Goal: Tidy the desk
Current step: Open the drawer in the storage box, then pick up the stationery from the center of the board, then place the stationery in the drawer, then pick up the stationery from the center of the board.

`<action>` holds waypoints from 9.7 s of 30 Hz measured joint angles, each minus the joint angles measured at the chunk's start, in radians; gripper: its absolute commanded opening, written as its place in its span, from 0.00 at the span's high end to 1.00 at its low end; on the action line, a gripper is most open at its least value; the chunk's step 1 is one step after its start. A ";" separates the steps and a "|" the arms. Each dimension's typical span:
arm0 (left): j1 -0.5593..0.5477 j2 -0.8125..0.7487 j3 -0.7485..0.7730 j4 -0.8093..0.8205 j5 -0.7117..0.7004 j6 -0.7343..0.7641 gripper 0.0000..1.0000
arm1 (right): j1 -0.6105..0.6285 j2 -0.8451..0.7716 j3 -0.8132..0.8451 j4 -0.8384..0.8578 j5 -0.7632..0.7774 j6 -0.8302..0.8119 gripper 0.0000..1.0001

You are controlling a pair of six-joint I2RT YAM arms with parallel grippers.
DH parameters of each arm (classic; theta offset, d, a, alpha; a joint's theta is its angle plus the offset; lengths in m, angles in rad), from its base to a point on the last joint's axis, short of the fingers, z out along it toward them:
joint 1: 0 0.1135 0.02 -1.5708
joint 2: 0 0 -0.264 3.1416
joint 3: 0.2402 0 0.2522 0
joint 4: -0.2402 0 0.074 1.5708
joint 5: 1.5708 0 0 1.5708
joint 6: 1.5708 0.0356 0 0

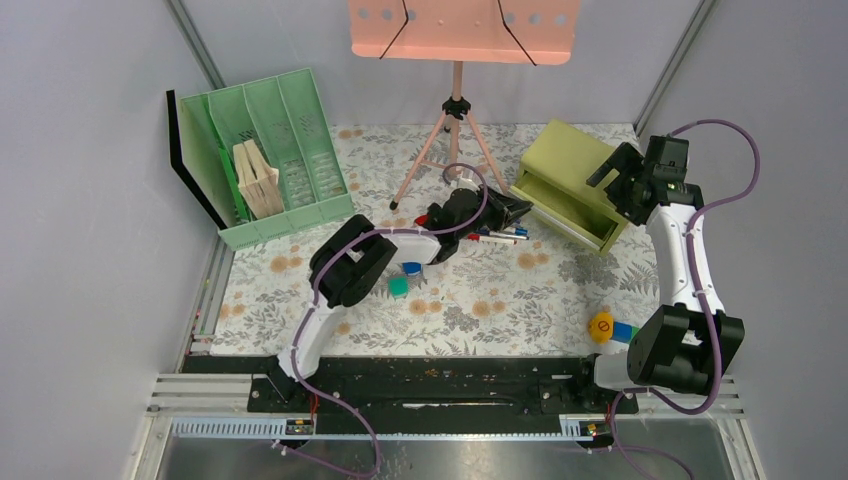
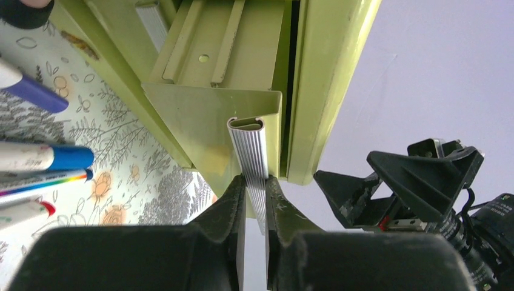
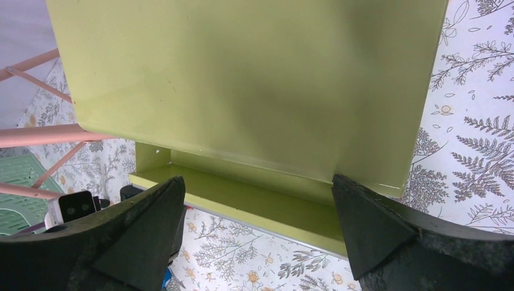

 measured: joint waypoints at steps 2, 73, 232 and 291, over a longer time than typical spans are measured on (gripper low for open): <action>0.000 -0.021 -0.031 0.003 0.005 0.008 1.00 | 0.000 0.000 0.000 0.000 0.000 0.000 0.00; 0.036 -0.866 -0.479 -1.308 -0.360 0.930 0.01 | 0.000 -0.142 -0.256 0.060 -0.175 0.045 0.01; 0.035 0.007 0.549 -0.776 0.225 0.377 0.01 | 0.000 -0.198 -0.091 -0.098 -0.106 0.019 0.01; 0.165 -0.345 -0.056 -1.549 -0.259 0.787 0.12 | 0.000 -0.161 -0.137 -0.067 -0.154 0.043 0.00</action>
